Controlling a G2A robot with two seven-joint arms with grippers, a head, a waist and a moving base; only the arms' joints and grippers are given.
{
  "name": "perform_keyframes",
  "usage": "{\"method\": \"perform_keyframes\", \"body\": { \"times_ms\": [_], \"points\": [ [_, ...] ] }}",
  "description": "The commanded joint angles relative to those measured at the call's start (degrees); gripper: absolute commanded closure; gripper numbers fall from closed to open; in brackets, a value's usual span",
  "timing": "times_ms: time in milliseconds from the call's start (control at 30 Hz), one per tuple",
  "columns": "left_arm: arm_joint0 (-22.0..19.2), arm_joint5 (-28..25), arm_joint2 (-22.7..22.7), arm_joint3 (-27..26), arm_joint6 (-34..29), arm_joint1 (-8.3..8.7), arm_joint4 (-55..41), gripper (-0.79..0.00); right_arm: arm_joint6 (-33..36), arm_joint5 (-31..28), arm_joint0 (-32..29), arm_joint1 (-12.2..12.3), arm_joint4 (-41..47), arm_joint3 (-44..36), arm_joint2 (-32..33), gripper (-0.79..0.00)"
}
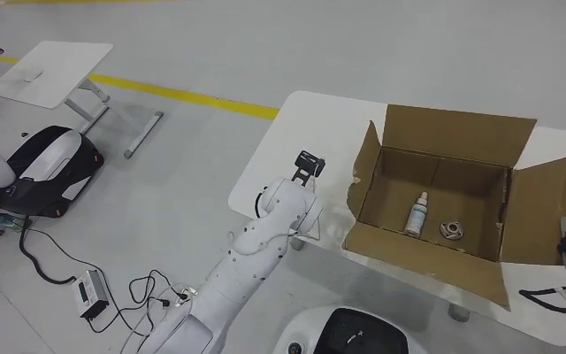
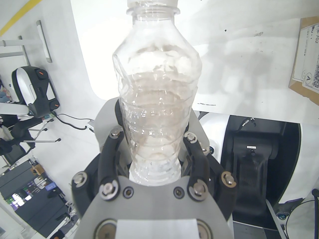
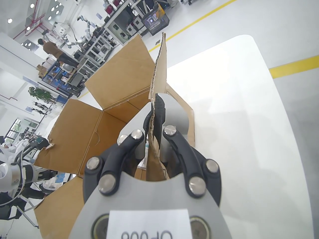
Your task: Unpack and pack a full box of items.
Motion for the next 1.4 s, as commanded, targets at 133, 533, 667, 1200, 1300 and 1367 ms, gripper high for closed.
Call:
{"method": "perform_keyframes", "body": {
  "times_ms": [133,533,667,1200,1300,1367],
  "points": [
    [-2.16,-0.16,0.2,7.41,5.28,-0.43,-0.6,0.0,-0.38,-0.11,-0.16,-0.02,0.05,0.07,-0.03,0.0],
    [-7.79,0.25,-0.4,24.85,14.52,-1.31,-2.55,0.0,-1.14,-0.63,-1.48,0.02,0.35,-0.51,0.23,0.0],
    [-8.5,0.67,0.6,28.68,16.62,-1.77,-2.78,0.0,-1.2,-0.54,-1.37,0.06,0.11,-0.68,0.29,0.0],
    [-12.51,1.25,3.39,38.94,18.53,-3.65,-4.76,-0.283,-0.72,-0.66,-1.54,0.22,-0.19,-0.92,0.47,0.0],
    [-13.13,1.0,3.7,40.22,18.4,-3.94,-5.26,-0.785,-0.8,-0.66,-1.64,0.23,-0.08,-0.77,0.56,0.0],
    [-13.59,0.67,3.78,41.08,18.4,-4.08,-5.55,-0.785,-0.9,-0.42,-1.68,0.22,0.29,-0.74,0.63,-0.148]
  ]
}}
